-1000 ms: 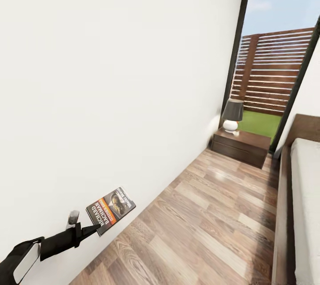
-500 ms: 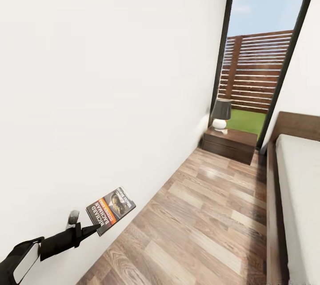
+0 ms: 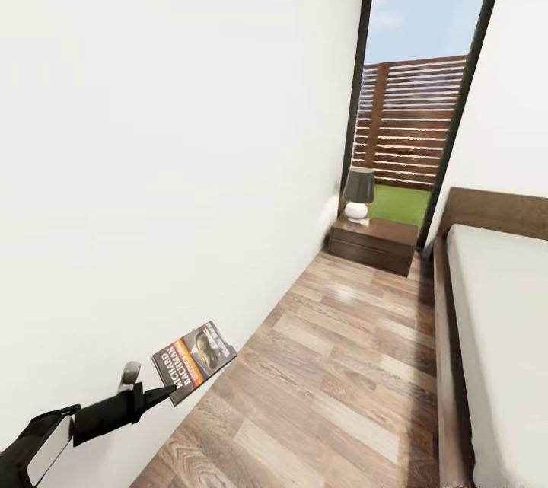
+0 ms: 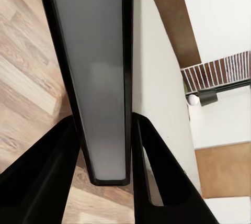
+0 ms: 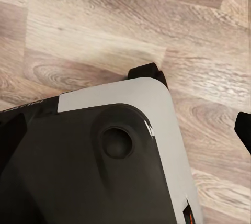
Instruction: In the bedroom, move the book from the bed onto either nightstand, and place the two sandals side by side next to the bed.
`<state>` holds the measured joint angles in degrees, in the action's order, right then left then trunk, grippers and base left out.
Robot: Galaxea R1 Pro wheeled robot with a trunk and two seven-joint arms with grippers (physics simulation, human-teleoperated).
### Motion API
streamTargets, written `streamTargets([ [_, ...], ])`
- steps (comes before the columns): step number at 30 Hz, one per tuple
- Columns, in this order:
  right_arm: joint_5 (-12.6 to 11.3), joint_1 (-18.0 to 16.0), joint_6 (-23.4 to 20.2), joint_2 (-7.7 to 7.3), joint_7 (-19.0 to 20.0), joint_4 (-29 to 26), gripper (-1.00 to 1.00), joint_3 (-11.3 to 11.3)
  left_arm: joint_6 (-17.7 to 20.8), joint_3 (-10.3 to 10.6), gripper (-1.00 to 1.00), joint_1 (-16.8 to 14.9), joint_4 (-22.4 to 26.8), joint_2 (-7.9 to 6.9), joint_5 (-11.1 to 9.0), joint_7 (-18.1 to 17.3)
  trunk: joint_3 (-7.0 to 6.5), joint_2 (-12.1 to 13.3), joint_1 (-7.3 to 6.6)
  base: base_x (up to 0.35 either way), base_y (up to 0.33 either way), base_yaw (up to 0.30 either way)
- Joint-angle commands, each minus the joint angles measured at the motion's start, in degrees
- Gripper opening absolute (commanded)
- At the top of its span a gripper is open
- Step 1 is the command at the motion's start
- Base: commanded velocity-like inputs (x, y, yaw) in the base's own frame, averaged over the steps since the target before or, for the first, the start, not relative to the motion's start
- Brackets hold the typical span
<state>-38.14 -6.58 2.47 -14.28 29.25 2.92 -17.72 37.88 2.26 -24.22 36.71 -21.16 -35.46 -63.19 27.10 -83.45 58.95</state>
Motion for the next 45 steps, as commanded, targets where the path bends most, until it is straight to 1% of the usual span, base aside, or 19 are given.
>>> streamTargets([
  [1,-0.5,-0.1,0.3,0.02,0.4,0.2,1.0,-0.5,0.4,0.7,-1.0,0.0,0.1,-0.06,-0.7,0.0,0.06,0.0,0.0,0.011,0.002,-0.172],
  [6,-0.4,-0.1,0.3,0.03,0.4,0.2,1.0,-0.5,0.0,3.9,-1.0,0.0,0.2,0.01,-0.7,0.1,0.06,0.0,0.0,0.006,0.001,-0.172],
  [7,-0.5,-0.1,0.3,0.03,0.4,0.2,1.0,-0.5,-0.1,5.1,-1.0,0.0,0.2,0.0,-0.7,0.1,0.06,0.0,0.0,0.002,0.0,-0.172],
  [10,-0.5,-0.1,0.3,0.02,0.4,0.2,1.0,-0.5,-0.2,6.4,-1.0,0.0,0.2,-0.01,-0.7,0.1,0.06,0.0,0.0,0.002,0.0,-0.172],
  [14,-0.4,-0.1,0.3,0.01,0.4,0.2,1.0,-0.5,-0.3,7.2,-1.0,0.0,0.4,-0.02,-0.7,0.1,0.06,0.0,0.0,0.001,0.0,-0.172],
  [22,-0.4,-0.1,0.3,0.03,0.4,0.2,1.0,-0.5,-0.3,7.8,-1.0,-0.1,0.7,-0.02,-0.7,0.1,0.06,0.0,0.0,0.0,0.0,-0.172],
  [40,-0.4,-0.1,0.3,0.04,0.4,0.2,1.0,-0.5,-0.3,7.6,-1.0,0.0,0.7,-0.11,-0.7,0.0,0.06,0.0,0.0,0.0,0.0,-0.172],
  [45,-0.5,-0.1,0.3,0.27,0.4,0.2,1.0,-0.4,-0.3,7.5,-1.0,0.0,0.7,-0.11,-0.7,0.0,0.06,0.0,0.0,0.0,0.0,-0.172],
])
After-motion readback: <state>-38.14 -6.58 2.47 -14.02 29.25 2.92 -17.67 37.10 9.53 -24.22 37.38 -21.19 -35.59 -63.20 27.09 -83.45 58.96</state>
